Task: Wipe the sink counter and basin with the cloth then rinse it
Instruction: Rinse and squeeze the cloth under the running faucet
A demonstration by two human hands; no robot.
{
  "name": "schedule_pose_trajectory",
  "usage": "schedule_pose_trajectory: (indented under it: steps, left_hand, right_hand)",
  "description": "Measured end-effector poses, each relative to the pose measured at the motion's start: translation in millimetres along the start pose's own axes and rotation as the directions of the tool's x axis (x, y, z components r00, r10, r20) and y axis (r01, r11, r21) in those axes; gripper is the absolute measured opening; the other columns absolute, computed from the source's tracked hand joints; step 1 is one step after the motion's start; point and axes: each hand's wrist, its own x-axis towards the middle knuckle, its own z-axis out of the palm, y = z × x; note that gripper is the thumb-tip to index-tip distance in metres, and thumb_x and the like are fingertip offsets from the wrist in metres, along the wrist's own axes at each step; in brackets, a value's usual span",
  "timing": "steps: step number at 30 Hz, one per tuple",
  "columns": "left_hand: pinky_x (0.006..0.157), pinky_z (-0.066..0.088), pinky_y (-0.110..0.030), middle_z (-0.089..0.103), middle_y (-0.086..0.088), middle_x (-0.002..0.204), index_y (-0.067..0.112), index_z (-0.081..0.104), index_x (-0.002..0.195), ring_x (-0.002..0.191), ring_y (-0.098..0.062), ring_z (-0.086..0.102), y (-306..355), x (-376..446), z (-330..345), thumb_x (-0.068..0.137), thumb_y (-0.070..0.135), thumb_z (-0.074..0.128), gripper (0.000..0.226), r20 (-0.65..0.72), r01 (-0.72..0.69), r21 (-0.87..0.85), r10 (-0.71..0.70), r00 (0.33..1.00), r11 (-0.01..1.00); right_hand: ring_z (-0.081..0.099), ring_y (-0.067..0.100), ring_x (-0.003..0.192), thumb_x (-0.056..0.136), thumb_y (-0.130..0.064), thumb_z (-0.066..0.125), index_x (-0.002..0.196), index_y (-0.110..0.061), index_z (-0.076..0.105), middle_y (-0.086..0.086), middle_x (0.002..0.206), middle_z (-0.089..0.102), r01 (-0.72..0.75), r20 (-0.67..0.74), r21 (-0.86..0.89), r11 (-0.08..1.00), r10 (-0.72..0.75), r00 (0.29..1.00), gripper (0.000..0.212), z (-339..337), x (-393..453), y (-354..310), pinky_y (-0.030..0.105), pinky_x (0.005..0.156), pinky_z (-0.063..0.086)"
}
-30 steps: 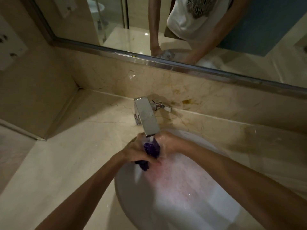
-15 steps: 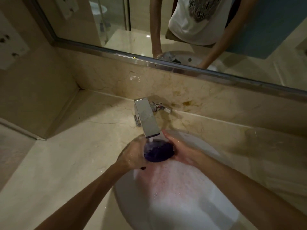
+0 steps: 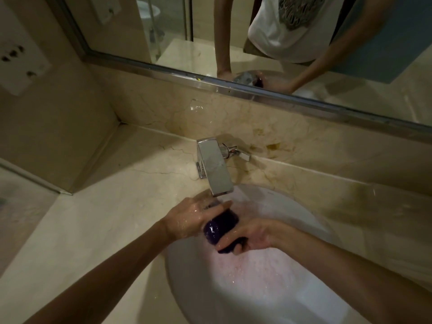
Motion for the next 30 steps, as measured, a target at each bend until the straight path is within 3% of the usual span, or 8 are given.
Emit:
schedule_pose_trajectory:
  steps: [3, 7, 12, 16, 20, 25, 28, 30]
  left_hand:
    - [0.060, 0.059, -0.034, 0.067, -0.010, 0.108, 0.013, 0.048, 0.131, 0.088, -0.030, 0.069, -0.1, 1.7, 3.5, 0.074, 0.042, 0.078, 0.071, 0.038, -0.050, 0.084, 0.047, 0.998, 0.995]
    - [0.045, 0.052, -0.032, 0.065, -0.011, 0.091, 0.018, 0.046, 0.121, 0.056, -0.029, 0.064, 19.2, 8.1, 6.7, 0.075, 0.041, 0.074, 0.058, 0.223, -0.061, 0.195, 0.016, 0.975, 0.979]
    - [0.069, 0.056, -0.041, 0.057, -0.018, 0.118, 0.019, 0.033, 0.135, 0.085, -0.034, 0.066, 45.9, 17.7, 14.1, 0.092, 0.024, 0.060, 0.052, 0.296, 0.228, 0.186, -0.276, 0.915, 0.956]
    - [0.077, 0.057, -0.041, 0.063, -0.012, 0.107, 0.020, 0.036, 0.134, 0.088, -0.028, 0.065, 58.2, 17.6, 17.8, 0.090, 0.021, 0.063, 0.052, 0.335, 0.356, 0.194, -0.403, 0.852, 0.914]
    - [0.072, 0.052, -0.035, 0.062, -0.011, 0.108, 0.018, 0.032, 0.140, 0.088, -0.027, 0.064, 71.1, 11.3, 5.4, 0.089, 0.021, 0.064, 0.061, 0.336, 0.408, 0.191, -0.450, 0.827, 0.893]
    - [0.076, 0.052, -0.032, 0.060, -0.004, 0.107, 0.021, 0.042, 0.125, 0.091, -0.023, 0.062, 82.4, 10.9, -23.5, 0.068, 0.041, 0.079, 0.071, 0.447, 0.457, -0.044, -0.392, 0.804, 0.888]
    - [0.075, 0.055, -0.030, 0.062, 0.000, 0.107, 0.026, 0.042, 0.111, 0.092, -0.018, 0.062, 81.0, 13.3, -35.1, 0.059, 0.038, 0.086, 0.070, 0.550, 0.458, -0.280, -0.251, 0.797, 0.844]
    - [0.071, 0.051, -0.022, 0.063, 0.002, 0.105, 0.028, 0.041, 0.100, 0.091, -0.014, 0.062, 80.8, 9.7, -37.8, 0.062, 0.029, 0.085, 0.059, 0.491, 0.439, -0.361, -0.232, 0.839, 0.823]
  right_hand:
    - [0.064, 0.013, 0.086, 0.070, -0.002, 0.084, 0.108, -0.020, 0.062, 0.000, 0.100, 0.067, 0.023, -0.241, -0.303, 0.953, -0.100, 0.965, 0.047, 13.0, 0.6, 3.1, 0.019, 0.052, 0.047]
    - [0.057, 0.007, 0.058, 0.062, -0.001, 0.074, 0.079, -0.018, 0.062, -0.007, 0.062, 0.061, 0.083, -0.394, -0.470, 0.879, -0.293, 0.871, 0.026, 18.5, 16.2, 28.7, 0.029, 0.048, 0.043]
    - [0.063, 0.012, 0.072, 0.070, -0.024, 0.080, 0.096, -0.033, 0.060, -0.009, 0.075, 0.064, -0.135, -0.544, -0.680, 0.721, -0.371, 0.753, 0.034, 21.9, 18.0, 32.2, 0.026, 0.059, 0.051]
    - [0.065, 0.016, 0.096, 0.074, -0.030, 0.083, 0.114, -0.029, 0.056, -0.006, 0.103, 0.068, -0.217, -0.594, -0.700, 0.680, -0.387, 0.705, 0.047, 30.9, 24.7, 44.7, 0.028, 0.083, 0.053]
    - [0.063, 0.011, 0.090, 0.074, -0.036, 0.081, 0.118, -0.029, 0.051, -0.009, 0.102, 0.066, -0.193, -0.603, -0.720, 0.667, -0.464, 0.649, 0.053, 36.5, 11.4, 56.3, 0.029, 0.082, 0.056]
    - [0.062, 0.007, 0.098, 0.056, -0.060, 0.087, 0.122, -0.036, 0.045, -0.015, 0.112, 0.062, -0.041, -0.514, -0.683, 0.729, -0.441, 0.736, 0.082, 47.6, -41.5, 55.2, 0.029, 0.082, 0.056]
    - [0.060, 0.005, 0.102, 0.051, -0.062, 0.090, 0.117, -0.038, 0.045, -0.018, 0.115, 0.058, 0.056, -0.441, -0.667, 0.743, -0.453, 0.775, 0.083, 54.7, -69.0, 56.8, 0.027, 0.080, 0.057]
    - [0.062, 0.005, 0.097, 0.049, -0.063, 0.090, 0.105, -0.038, 0.055, -0.016, 0.107, 0.063, 0.209, -0.430, -0.480, 0.852, -0.436, 0.790, 0.071, 52.0, -80.6, 56.7, 0.025, 0.076, 0.056]
